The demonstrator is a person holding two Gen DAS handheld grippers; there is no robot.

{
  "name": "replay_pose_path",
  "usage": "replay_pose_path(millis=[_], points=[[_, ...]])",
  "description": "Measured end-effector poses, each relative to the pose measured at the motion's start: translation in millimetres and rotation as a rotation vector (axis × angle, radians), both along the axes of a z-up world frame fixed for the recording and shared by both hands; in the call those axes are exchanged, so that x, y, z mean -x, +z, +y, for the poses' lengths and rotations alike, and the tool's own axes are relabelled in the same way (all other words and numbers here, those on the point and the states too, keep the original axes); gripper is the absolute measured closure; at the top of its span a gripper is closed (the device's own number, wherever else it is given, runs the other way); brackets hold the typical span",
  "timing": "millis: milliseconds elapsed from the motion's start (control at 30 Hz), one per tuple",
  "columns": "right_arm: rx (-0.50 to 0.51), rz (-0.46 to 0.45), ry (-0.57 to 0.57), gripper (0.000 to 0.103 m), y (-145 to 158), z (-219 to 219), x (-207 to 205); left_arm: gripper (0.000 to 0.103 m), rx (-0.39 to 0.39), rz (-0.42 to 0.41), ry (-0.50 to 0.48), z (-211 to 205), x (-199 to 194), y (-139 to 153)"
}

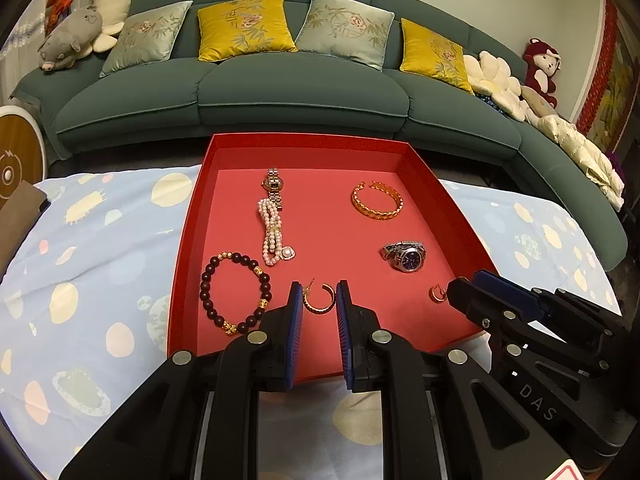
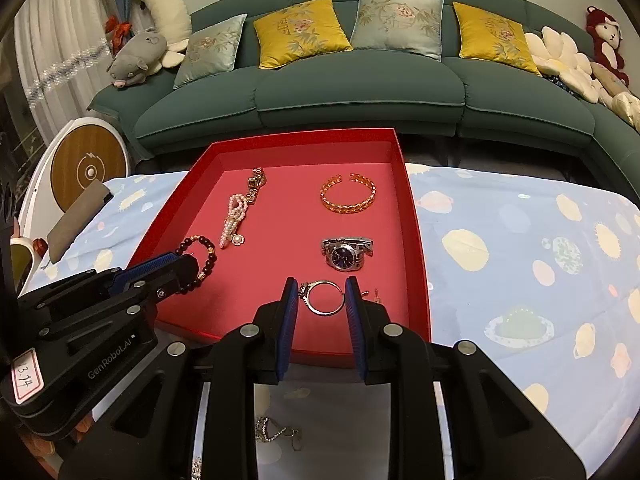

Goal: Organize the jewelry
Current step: 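Carry the gold hoop earring and silver ring into the red box with both tools, then open both tools to drop the earring and ring in the box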

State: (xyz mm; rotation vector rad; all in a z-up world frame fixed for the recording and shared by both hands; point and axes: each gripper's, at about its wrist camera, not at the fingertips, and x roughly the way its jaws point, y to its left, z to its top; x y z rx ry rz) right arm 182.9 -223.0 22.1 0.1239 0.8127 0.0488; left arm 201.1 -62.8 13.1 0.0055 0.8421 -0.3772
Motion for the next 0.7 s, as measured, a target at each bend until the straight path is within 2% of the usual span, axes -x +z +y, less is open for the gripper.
replay_pose_path(millis=[700], points=[[0.002,0.004,0.009,0.080,-2.8,4.4,-0.6,0.089,-0.004,0.006,0.004,0.5,-2.8,-1.2]])
